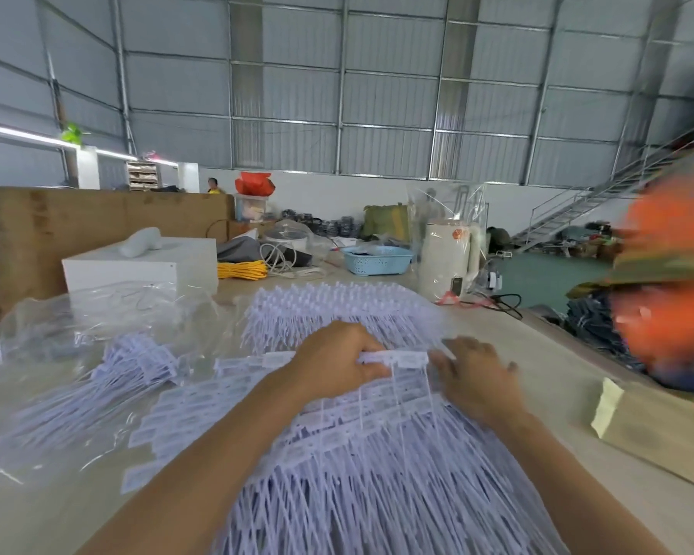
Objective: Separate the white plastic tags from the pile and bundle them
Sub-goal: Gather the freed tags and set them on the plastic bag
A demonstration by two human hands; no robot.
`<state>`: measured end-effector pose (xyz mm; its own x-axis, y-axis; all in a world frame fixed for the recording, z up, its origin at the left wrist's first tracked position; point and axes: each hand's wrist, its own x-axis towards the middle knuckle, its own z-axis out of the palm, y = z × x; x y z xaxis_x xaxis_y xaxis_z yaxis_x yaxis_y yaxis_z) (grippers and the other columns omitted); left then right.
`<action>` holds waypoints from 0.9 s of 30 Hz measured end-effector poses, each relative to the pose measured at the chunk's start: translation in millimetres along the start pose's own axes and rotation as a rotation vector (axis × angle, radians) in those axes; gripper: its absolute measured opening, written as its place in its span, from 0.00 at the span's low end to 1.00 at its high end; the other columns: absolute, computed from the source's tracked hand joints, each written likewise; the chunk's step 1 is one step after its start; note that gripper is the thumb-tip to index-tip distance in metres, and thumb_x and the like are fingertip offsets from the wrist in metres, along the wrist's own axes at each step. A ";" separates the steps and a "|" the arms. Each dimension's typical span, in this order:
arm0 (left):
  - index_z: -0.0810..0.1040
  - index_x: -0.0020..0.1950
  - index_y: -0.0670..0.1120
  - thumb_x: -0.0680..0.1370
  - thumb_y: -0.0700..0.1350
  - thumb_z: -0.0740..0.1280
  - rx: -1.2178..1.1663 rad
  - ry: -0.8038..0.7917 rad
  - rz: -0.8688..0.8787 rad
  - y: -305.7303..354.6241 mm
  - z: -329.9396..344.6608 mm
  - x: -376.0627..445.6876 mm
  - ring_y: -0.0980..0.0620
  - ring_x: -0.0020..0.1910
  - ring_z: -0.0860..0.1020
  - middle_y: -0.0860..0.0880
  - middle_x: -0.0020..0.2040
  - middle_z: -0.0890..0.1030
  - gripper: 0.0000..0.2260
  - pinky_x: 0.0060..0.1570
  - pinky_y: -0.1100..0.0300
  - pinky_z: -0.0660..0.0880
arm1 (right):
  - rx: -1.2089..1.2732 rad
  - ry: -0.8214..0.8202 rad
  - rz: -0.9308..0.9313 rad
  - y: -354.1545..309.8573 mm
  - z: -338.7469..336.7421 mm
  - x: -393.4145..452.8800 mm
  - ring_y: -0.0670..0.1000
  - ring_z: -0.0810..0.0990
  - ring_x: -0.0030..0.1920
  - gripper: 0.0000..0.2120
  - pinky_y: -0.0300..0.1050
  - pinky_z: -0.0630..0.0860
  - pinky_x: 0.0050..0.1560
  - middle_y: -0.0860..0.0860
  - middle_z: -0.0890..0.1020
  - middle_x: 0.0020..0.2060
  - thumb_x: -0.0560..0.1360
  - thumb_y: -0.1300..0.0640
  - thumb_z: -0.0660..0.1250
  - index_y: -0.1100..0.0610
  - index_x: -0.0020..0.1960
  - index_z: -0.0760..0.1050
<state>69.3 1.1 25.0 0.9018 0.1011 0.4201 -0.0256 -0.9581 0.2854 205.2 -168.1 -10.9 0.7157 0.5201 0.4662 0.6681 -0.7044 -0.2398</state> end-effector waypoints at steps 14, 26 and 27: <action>0.69 0.69 0.58 0.80 0.56 0.58 0.395 0.127 0.173 6.8 31.8 -3.8 0.50 0.55 0.77 0.53 0.57 0.76 0.18 0.43 0.59 0.68 | 0.617 -0.210 -0.200 -28.1 -6.6 -13.9 0.41 0.68 0.27 0.07 0.33 0.64 0.30 0.51 0.74 0.30 0.75 0.64 0.66 0.64 0.39 0.76; 0.71 0.30 0.50 0.78 0.60 0.59 0.013 -0.071 0.109 5.8 10.6 -10.1 0.53 0.28 0.67 0.47 0.31 0.69 0.21 0.30 0.60 0.60 | 0.399 0.214 -0.644 -24.5 -14.3 -15.4 0.45 0.70 0.36 0.05 0.32 0.67 0.43 0.54 0.79 0.31 0.66 0.73 0.70 0.65 0.37 0.79; 0.70 0.28 0.49 0.77 0.62 0.60 -0.135 -0.075 0.077 6.4 7.7 -9.7 0.52 0.26 0.64 0.46 0.29 0.66 0.23 0.29 0.59 0.58 | 0.391 0.268 -0.686 -24.2 -16.9 -14.7 0.46 0.71 0.37 0.04 0.34 0.68 0.42 0.54 0.79 0.31 0.66 0.71 0.70 0.65 0.36 0.79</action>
<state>63.7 -8.1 16.1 0.9247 0.0035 0.3807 -0.1491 -0.9169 0.3703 175.1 -166.8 2.4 0.0844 0.6051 0.7917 0.9960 -0.0285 -0.0843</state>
